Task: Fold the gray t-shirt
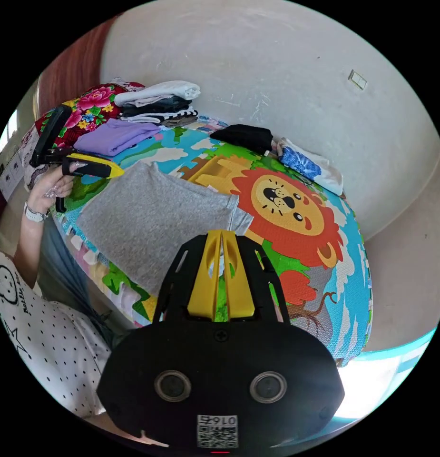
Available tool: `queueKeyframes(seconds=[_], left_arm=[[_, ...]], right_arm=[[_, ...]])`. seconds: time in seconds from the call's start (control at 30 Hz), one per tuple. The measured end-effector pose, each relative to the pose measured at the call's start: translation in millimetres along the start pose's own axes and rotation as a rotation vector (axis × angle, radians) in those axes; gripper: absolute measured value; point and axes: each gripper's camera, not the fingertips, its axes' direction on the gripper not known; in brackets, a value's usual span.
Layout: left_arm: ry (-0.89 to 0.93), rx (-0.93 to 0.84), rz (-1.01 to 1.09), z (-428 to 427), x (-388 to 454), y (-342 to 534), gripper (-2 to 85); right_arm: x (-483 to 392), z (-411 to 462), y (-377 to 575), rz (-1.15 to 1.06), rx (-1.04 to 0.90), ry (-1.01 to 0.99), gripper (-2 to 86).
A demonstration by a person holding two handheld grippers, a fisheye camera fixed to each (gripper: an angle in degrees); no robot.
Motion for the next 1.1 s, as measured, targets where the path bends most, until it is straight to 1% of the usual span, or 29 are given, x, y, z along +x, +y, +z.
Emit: queueKeyframes(seconds=[0.03, 0.07, 0.1, 0.13, 0.17, 0.2, 0.23, 0.27, 0.33, 0.37, 0.43, 0.5, 0.6, 0.67, 0.8, 0.9, 1.0, 1.1], left_arm=[[-0.064, -0.025, 0.004, 4, 1, 1, -1.0], [-0.047, 0.028, 0.018, 1, 2, 7, -1.0], [-0.021, 0.027, -0.015, -2, -3, 11, -0.9], [-0.008, 0.029, -0.028, -5, -6, 14, -0.9], [0.007, 0.038, -0.041, -11, -9, 20, -0.9], [0.010, 0.054, -0.040, -19, -11, 28, -0.8], [0.012, 0.057, -0.034, -22, -10, 32, -0.8], [0.019, 0.057, 0.002, -27, -7, 38, -0.6], [0.021, 0.027, 0.077, -31, 4, 44, -0.1], [-0.012, 0.020, 0.110, -34, 12, 47, 1.1], [-0.073, 0.040, 0.128, -42, 23, 52, 4.6], [-0.056, 0.093, 0.154, -55, 34, 55, 9.5], [0.019, 0.130, 0.268, -62, 51, 55, 11.9], [0.025, 0.110, 0.320, -59, 59, 55, 12.9], [-0.019, 0.066, 0.407, -53, 72, 60, 13.5], [-0.035, 0.056, 0.473, -50, 78, 67, 13.4], [-0.029, 0.029, 0.449, -45, 74, 71, 13.6], [0.042, 0.048, 0.369, -46, 57, 71, 13.9]], right_arm=[[-5, 5, 3, -0.011, -0.028, 0.010, -0.3], [-6, 14, 6, -0.003, -0.085, 0.027, -0.3], [-6, 18, 8, 0.004, -0.104, 0.033, -0.2], [-5, 12, 13, 0.034, -0.057, 0.012, -0.1], [-5, 6, 16, 0.048, -0.059, 0.000, 0.2], [-5, 3, 18, 0.052, -0.060, 0.012, 0.4], [-7, -6, 22, 0.055, -0.040, 0.066, 1.0], [-15, -16, 28, 0.013, 0.012, 0.105, 2.0], [-33, -31, 36, -0.078, 0.100, 0.115, 5.1], [-46, -37, 39, -0.140, 0.147, 0.083, 8.1], [-66, -40, 41, -0.233, 0.178, 0.011, 12.0], [-85, -37, 41, -0.312, 0.168, -0.047, 13.7], [-113, -25, 39, -0.430, 0.133, -0.022, 14.0], [-129, -17, 39, -0.509, 0.108, 0.014, 13.0], [-133, -19, 36, -0.558, 0.069, -0.045, 9.0], [-131, -28, 38, -0.577, 0.084, -0.052, 8.7], [-129, -34, 46, -0.601, 0.127, -0.030, 8.8], [-129, -26, 47, -0.612, 0.073, -0.002, 8.7]])
